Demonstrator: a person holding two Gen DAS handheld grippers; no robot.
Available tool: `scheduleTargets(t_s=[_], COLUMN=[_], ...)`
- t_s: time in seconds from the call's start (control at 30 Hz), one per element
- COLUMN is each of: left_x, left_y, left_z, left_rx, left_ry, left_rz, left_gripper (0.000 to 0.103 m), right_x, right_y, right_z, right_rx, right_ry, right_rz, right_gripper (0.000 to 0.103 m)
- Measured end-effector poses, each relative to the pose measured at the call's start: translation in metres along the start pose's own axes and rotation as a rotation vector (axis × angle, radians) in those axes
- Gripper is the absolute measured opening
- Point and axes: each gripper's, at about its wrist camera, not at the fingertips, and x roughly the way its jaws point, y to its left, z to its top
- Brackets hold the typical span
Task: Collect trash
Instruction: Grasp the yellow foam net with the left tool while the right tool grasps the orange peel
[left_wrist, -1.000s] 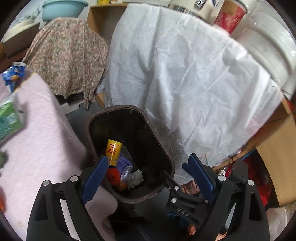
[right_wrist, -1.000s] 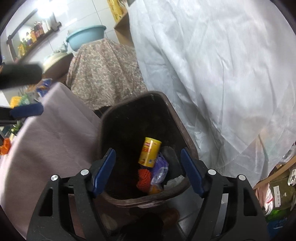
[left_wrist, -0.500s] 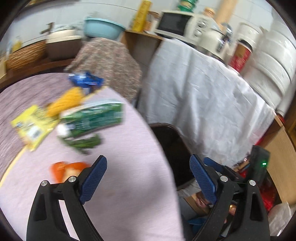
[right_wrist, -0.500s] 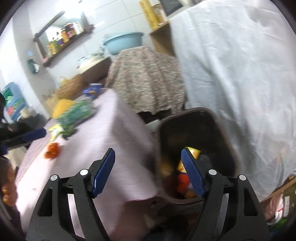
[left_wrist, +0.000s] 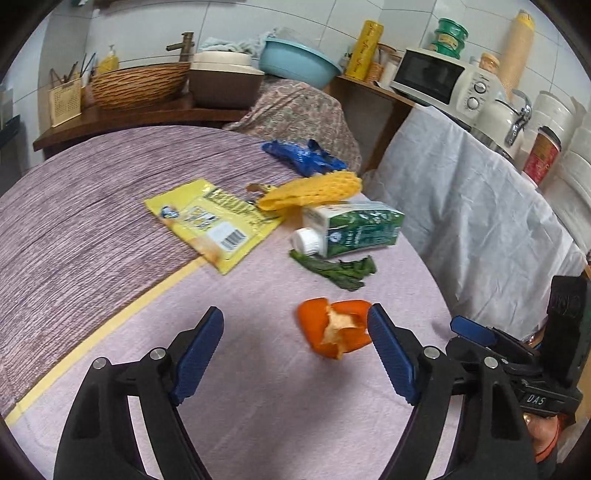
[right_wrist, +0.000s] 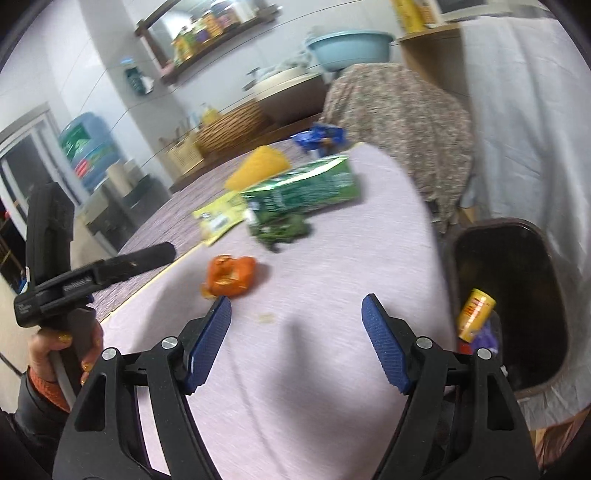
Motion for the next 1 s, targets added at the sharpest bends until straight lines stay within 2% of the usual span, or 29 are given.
scheduleTargets(t_s=[0.3,0.5,0.53,0.63,0.83,1.0], left_x=[-0.004,0.008,0.011,0.022,0.036,0.044], left_y=[0.025,0.034,0.033,0.029,0.009,0.004], left_z=[0.005,0.018,0.021,0.028,0.029,0.040], left_rx=[0.019,0.052,0.070,0.110,0.186,0.147], left_ry=[-0.022,-0.026,-0.025,-0.023,0.010,-0.009], left_rz=[0.038,0.076,0.083,0.094,0.025,0.022], left_gripper=[0.074,0.071,0.070,0.070,0.067,0.062], right_x=[0.054,0.079,0.080,0.081,0.062,0.043], right_y=[0.029,0.033,0.034,0.030,0.029,0.020], right_z=[0.019,0.018,0.017,0.015,0.008,0.002], right_rx=[0.017,0.048,0.047,0.074,0.039,0.033], right_ry=[0.097,0.142,0.140,0.149,0.102,0.080], right_rz=[0.021,0.014,0.009,0.047,0.039,0.030], right_gripper=[0.061,0.043,0.039,0.017,0.013,0.013])
